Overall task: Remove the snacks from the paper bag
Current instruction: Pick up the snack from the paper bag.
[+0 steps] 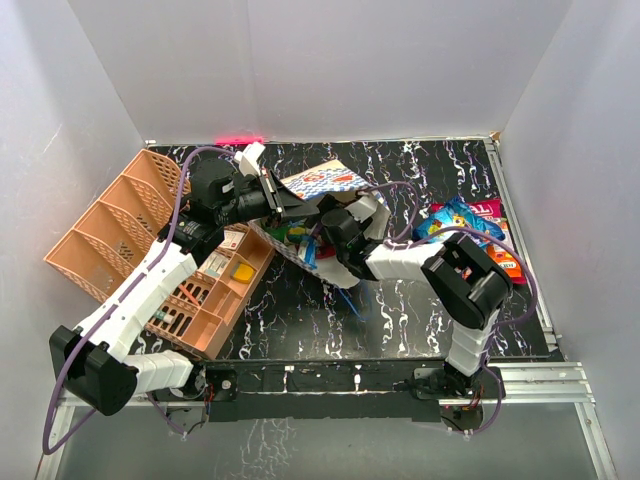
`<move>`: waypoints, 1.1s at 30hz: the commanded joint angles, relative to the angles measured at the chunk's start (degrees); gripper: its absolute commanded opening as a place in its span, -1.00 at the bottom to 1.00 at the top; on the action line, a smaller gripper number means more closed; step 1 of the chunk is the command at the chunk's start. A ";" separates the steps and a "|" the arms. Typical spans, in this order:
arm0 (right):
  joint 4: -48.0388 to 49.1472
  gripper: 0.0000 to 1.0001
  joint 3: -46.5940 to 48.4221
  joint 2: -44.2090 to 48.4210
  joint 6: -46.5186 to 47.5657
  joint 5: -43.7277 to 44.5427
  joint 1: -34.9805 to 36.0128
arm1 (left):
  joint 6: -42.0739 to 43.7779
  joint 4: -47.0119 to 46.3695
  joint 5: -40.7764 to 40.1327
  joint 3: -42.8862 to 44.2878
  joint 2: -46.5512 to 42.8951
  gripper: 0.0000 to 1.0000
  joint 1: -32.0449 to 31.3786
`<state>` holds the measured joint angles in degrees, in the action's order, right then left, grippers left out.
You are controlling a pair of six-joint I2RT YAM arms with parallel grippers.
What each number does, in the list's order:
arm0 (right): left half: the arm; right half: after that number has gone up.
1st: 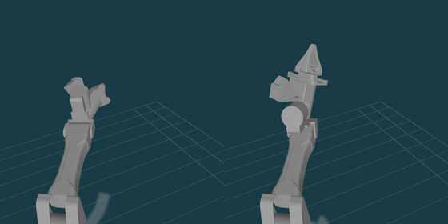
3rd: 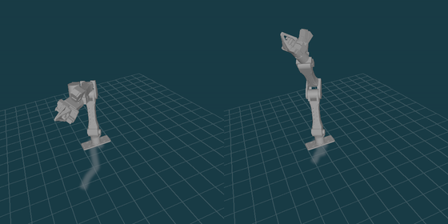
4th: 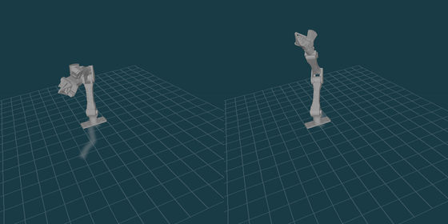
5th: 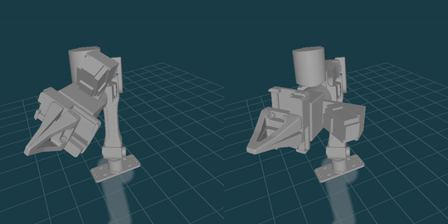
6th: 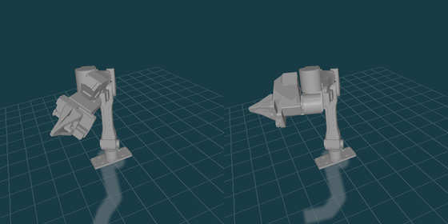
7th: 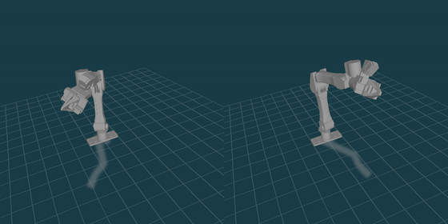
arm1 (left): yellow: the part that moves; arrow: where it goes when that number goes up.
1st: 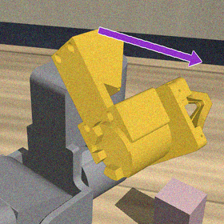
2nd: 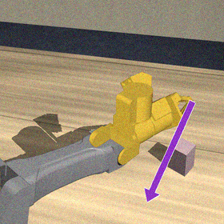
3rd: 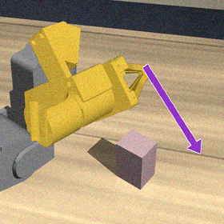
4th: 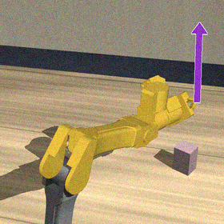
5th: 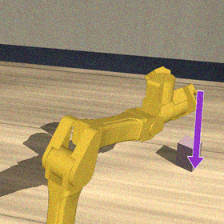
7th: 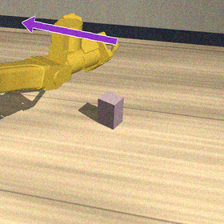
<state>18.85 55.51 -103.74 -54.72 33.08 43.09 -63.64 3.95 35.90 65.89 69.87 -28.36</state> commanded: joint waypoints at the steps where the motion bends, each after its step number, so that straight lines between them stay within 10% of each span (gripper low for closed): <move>1: 6.80 0.91 2.43 -3.55 1.00 -1.81 -2.96 | 0.29 -2.12 4.27 2.22 -2.63 -1.00 -0.20; 12: 22.38 0.77 6.94 -15.45 5.69 -1.78 -3.19 | 1.25 0.28 3.49 1.86 -3.59 -1.00 -0.20; 24: 37.55 -0.70 6.52 -13.58 23.37 -13.82 -3.41 | 1.98 1.43 2.66 -0.25 -4.26 -1.00 -0.20; 33: 36.12 -0.85 -1.18 0.29 27.27 -15.86 -2.27 | 2.16 0.44 2.58 2.11 -1.50 -1.00 -0.20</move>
<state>49.28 55.92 -112.99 -30.46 17.80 40.47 -61.78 6.20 35.16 65.49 68.62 -28.29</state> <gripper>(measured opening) 0.099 0.017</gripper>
